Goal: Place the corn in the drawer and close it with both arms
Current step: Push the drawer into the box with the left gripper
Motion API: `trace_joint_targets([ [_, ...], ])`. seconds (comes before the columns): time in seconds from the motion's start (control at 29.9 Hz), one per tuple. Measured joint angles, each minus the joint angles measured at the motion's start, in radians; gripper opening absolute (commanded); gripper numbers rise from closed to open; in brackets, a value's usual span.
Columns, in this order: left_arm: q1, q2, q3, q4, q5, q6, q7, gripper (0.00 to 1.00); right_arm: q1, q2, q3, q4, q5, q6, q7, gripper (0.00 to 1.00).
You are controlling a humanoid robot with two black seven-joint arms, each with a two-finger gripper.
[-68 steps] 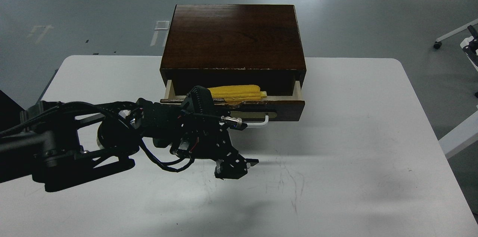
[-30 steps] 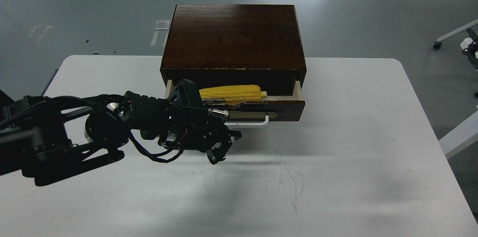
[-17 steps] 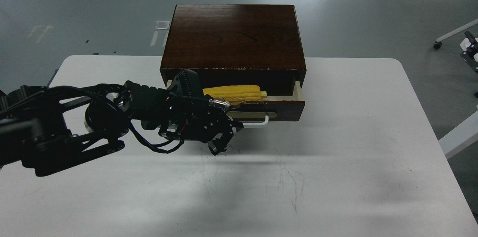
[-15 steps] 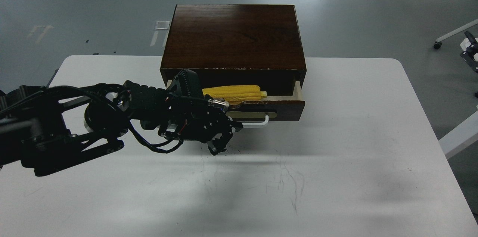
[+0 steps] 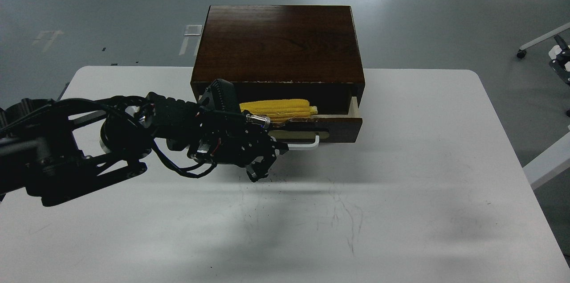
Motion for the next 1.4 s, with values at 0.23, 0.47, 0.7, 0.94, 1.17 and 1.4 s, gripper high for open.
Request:
trace_joint_targets([
  [0.23,-0.001,-0.005,0.000,0.003,0.000,0.000,0.000,0.00,0.000,0.000,0.000,0.003,0.001,0.000,0.007,1.00],
  [0.47,-0.001,-0.004,-0.002,0.019,0.000,0.000,0.001,0.00,0.000,0.000,0.000,0.001,0.001,0.000,0.008,1.00],
  [0.7,-0.005,-0.005,-0.004,0.035,0.000,0.000,0.001,0.00,0.000,0.009,0.002,0.000,0.001,0.000,0.008,1.00],
  [0.94,-0.011,-0.007,-0.005,0.083,0.000,0.001,0.001,0.00,-0.001,0.010,0.004,-0.002,0.001,0.000,0.007,1.00],
  [1.17,-0.013,-0.010,-0.005,0.102,0.000,0.000,-0.002,0.00,0.000,0.011,0.004,-0.002,-0.001,0.000,0.006,1.00],
  [1.4,-0.014,-0.010,-0.004,0.125,0.000,0.000,-0.003,0.00,-0.001,0.011,0.003,-0.003,-0.001,0.000,0.006,1.00],
])
